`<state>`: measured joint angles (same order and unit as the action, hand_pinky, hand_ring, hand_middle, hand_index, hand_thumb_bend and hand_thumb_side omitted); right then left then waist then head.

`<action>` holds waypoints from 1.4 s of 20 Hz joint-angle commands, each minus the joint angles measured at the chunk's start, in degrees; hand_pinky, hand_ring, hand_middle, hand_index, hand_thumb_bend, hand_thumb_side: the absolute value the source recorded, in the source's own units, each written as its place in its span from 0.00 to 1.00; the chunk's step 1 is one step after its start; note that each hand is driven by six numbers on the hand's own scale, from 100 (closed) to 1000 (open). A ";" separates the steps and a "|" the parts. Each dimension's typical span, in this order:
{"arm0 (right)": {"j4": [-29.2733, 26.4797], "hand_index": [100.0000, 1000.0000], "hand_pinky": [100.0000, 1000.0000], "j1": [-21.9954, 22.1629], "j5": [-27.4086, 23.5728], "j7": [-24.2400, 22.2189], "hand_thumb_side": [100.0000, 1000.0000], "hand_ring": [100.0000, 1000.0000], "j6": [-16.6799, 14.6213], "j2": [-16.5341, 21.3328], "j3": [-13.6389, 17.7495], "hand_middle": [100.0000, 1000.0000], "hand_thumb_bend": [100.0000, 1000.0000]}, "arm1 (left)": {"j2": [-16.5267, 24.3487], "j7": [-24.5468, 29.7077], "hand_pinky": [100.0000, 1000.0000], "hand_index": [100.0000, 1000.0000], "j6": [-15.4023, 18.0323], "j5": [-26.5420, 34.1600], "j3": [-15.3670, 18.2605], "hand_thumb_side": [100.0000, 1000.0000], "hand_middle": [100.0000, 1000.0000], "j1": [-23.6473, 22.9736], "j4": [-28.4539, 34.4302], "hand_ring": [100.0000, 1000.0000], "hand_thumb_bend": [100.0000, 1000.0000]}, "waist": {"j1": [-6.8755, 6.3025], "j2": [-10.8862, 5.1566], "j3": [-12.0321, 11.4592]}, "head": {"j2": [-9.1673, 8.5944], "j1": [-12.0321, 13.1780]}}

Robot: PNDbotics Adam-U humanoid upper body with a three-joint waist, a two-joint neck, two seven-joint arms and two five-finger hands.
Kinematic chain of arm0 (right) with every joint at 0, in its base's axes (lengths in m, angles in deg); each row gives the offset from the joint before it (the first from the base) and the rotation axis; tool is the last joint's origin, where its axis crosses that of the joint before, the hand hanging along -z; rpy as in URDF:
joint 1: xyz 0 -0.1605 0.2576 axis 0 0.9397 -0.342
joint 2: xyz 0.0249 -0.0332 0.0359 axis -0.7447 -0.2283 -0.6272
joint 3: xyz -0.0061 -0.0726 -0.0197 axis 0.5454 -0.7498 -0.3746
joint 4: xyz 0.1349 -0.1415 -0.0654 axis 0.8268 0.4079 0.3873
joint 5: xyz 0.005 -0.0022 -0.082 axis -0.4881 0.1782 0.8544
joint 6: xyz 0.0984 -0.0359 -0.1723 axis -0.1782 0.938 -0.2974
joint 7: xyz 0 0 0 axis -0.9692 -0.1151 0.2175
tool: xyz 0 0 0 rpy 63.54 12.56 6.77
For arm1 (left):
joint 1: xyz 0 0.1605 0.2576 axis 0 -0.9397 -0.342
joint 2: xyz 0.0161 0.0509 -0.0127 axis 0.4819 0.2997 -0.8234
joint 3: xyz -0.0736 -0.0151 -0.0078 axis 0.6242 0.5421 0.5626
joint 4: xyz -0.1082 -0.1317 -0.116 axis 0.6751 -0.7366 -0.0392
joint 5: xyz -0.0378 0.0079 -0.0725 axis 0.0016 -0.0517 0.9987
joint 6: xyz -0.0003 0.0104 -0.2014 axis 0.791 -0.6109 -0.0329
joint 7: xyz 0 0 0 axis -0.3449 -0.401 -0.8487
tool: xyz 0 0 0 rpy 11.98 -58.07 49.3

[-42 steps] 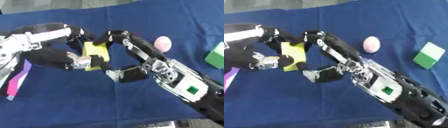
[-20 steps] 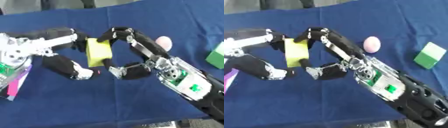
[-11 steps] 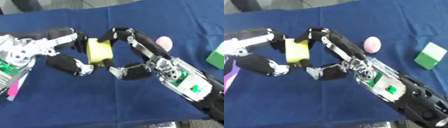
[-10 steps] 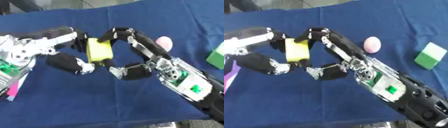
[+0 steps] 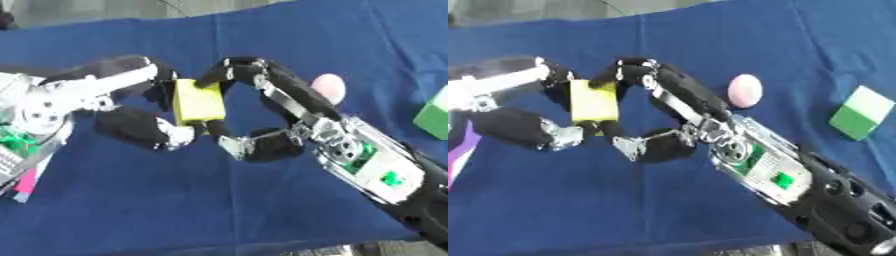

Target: Pick up the objects with one hand, pass them to the other hand, and then place them into the box on the other side of the table.

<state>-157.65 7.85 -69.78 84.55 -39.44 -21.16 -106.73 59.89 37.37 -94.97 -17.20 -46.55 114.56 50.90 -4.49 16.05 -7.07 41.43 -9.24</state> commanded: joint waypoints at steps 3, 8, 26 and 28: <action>-0.90 0.70 0.83 -0.44 0.36 -0.04 0.00 0.59 -0.34 0.82 0.31 0.42 0.00 | 0.75 -0.18 0.74 0.59 -0.47 0.88 0.06 0.25 0.46 1.11 0.23 0.57 0.00 | 0.14 -0.84 0.03 | -0.33 -0.16; -0.90 0.78 0.83 -0.37 0.74 -1.01 0.00 0.68 0.50 0.87 0.20 0.52 0.00 | 0.84 -1.83 0.69 0.49 0.28 -2.79 0.32 0.17 0.39 1.11 0.63 0.52 0.00 | 0.15 -0.79 0.03 | -0.24 -0.31; -0.90 0.97 0.93 -0.03 7.61 -3.24 0.36 0.94 3.42 1.23 0.11 0.85 0.00 | 5.56 -4.29 0.64 0.35 0.79 -11.21 2.00 0.00 0.27 -2.35 -2.40 0.43 0.00 | 0.02 -0.85 0.04 | 0.07 -0.60; -0.90 0.96 0.93 0.05 7.88 -3.34 0.36 0.93 3.35 1.27 -0.07 0.85 0.00 | 6.83 -4.77 0.64 0.35 1.41 -12.12 2.72 0.00 0.27 -3.22 -3.08 0.43 0.00 | 0.05 -0.80 -0.01 | 0.10 -0.53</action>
<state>-157.65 8.39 -62.36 81.18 -36.06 -21.12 -107.02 64.39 32.85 -93.73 -28.51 -45.21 110.77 47.81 -4.54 16.06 -7.02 41.66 -9.80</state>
